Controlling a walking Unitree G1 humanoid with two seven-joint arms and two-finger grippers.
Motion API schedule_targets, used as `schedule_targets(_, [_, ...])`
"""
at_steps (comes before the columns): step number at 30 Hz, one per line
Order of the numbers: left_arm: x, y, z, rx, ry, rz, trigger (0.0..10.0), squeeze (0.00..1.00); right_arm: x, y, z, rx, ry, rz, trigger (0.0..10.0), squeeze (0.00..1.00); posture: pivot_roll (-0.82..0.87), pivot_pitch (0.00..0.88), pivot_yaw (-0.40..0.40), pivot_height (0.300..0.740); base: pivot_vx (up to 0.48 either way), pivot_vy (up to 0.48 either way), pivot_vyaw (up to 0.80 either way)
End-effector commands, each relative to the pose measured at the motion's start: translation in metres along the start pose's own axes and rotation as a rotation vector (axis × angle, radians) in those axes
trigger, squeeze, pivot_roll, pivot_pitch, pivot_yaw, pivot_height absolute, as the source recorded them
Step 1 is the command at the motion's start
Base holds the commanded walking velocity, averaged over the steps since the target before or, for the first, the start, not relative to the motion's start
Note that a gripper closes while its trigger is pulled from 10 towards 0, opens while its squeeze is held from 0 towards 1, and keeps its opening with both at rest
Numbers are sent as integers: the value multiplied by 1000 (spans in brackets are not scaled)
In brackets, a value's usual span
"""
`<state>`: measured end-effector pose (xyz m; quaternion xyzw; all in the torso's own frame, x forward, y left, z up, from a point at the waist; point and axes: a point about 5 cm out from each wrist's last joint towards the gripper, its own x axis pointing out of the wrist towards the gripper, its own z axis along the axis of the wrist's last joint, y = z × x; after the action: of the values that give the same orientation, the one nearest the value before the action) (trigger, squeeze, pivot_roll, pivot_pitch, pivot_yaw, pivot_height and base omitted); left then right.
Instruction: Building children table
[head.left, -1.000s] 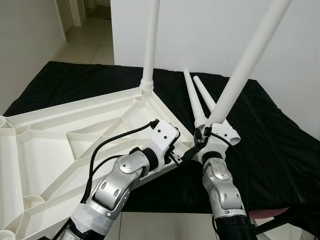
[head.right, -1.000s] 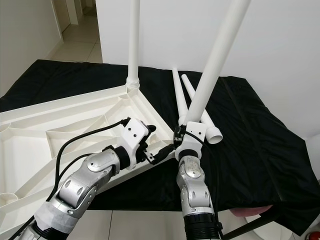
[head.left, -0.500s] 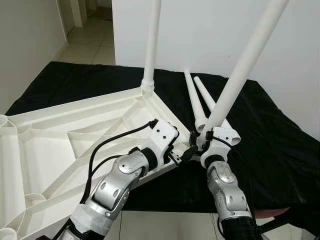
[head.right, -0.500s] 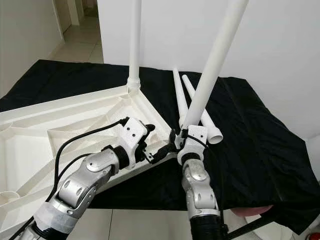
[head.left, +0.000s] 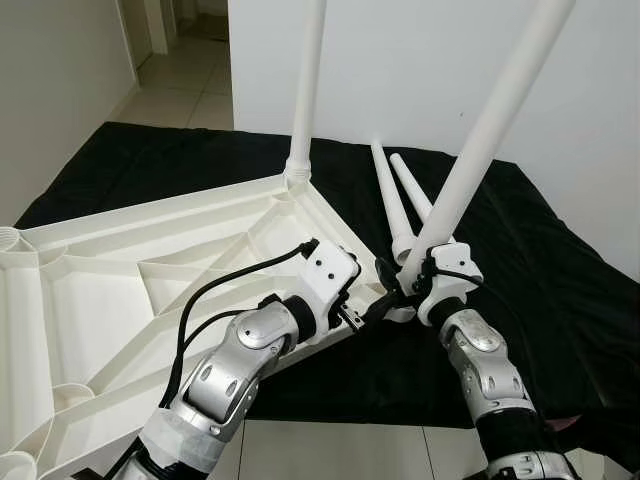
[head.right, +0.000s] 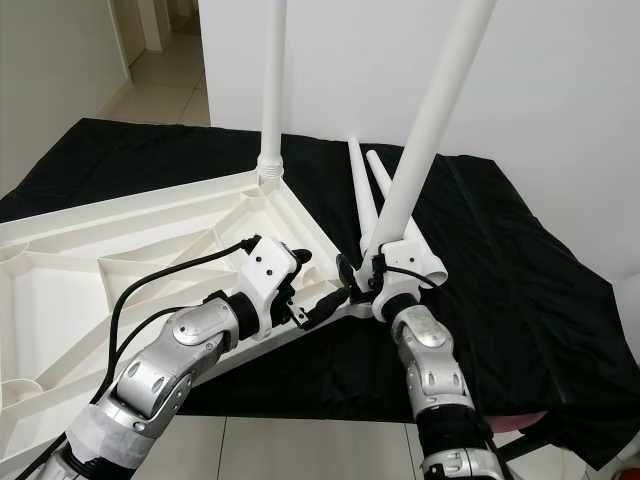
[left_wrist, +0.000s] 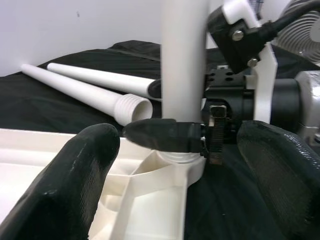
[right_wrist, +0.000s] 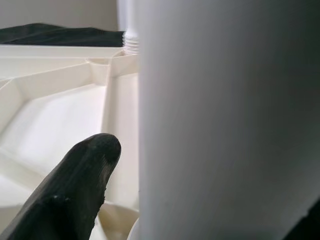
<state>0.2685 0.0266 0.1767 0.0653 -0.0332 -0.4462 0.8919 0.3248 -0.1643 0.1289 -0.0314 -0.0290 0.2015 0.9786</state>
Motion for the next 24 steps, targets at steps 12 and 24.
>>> schedule_targets(12, [1,-6,-2,-5,21,-59,10000,0,11,-13,-11,-66,83,189,0,0,0,0,-88,740,0,0,0])
schedule_targets(24, [2,-6,0,-4,18,-68,10000,0,7,-22,-18,-61,97,215,0,0,-6,0,-76,740,0,0,0])
